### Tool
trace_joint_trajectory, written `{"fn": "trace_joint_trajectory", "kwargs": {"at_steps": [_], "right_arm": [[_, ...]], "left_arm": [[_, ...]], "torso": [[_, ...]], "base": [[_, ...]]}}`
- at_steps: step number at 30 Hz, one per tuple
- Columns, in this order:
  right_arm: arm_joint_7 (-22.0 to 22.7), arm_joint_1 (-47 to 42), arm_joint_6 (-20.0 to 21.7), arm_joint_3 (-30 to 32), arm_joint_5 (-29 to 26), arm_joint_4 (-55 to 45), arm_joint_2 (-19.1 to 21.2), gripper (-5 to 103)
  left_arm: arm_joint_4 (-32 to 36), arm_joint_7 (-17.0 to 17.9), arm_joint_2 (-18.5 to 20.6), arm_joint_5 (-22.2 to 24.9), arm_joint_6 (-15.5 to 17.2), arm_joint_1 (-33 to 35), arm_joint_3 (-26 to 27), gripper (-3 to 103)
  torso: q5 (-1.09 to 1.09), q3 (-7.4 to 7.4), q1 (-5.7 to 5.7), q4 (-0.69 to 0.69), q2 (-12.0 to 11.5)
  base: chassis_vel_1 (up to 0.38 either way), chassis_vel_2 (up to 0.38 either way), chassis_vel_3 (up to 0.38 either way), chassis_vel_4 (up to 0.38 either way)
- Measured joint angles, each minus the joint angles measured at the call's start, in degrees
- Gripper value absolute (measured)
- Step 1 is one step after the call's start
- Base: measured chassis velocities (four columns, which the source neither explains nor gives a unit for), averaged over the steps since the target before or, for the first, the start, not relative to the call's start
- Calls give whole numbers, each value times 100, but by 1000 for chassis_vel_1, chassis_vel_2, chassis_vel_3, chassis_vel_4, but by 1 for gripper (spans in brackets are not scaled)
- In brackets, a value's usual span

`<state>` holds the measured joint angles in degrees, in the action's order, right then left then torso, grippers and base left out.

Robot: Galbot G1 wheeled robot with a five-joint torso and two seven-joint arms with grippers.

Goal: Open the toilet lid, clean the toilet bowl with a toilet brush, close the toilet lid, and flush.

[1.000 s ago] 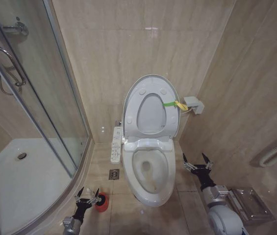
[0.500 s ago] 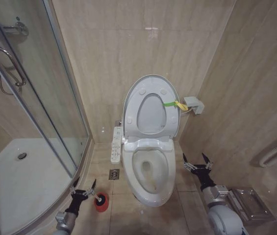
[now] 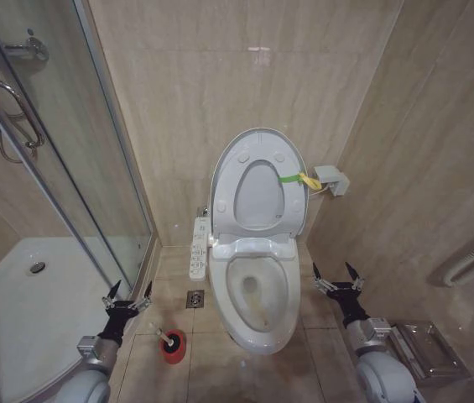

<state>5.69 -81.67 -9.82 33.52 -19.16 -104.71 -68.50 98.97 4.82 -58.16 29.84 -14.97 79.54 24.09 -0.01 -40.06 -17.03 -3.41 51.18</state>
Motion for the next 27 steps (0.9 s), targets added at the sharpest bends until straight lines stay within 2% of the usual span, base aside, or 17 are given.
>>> {"fn": "trace_joint_trajectory", "kwargs": {"at_steps": [3,9,13,17,27], "right_arm": [[0,0,0,0,0,0,0,100],[0,0,0,0,0,0,0,100],[0,0,0,0,0,0,0,100],[0,0,0,0,0,0,0,100],[0,0,0,0,0,0,0,100]], "left_arm": [[163,-113,0,31,55,52,131,100],[618,-434,-34,88,379,233,543,100],[817,-574,-202,102,451,320,849,100],[1030,-543,-434,181,565,370,927,100],[1105,-600,-803,180,525,399,795,100]], "torso": [[0,0,0,0,0],[0,0,0,0,0],[1,0,0,0,0],[1,0,0,0,0],[0,0,0,0,0]], "base": [[0,0,0,0],[0,0,0,0],[0,0,0,0],[0,0,0,0],[0,0,0,0]]}}
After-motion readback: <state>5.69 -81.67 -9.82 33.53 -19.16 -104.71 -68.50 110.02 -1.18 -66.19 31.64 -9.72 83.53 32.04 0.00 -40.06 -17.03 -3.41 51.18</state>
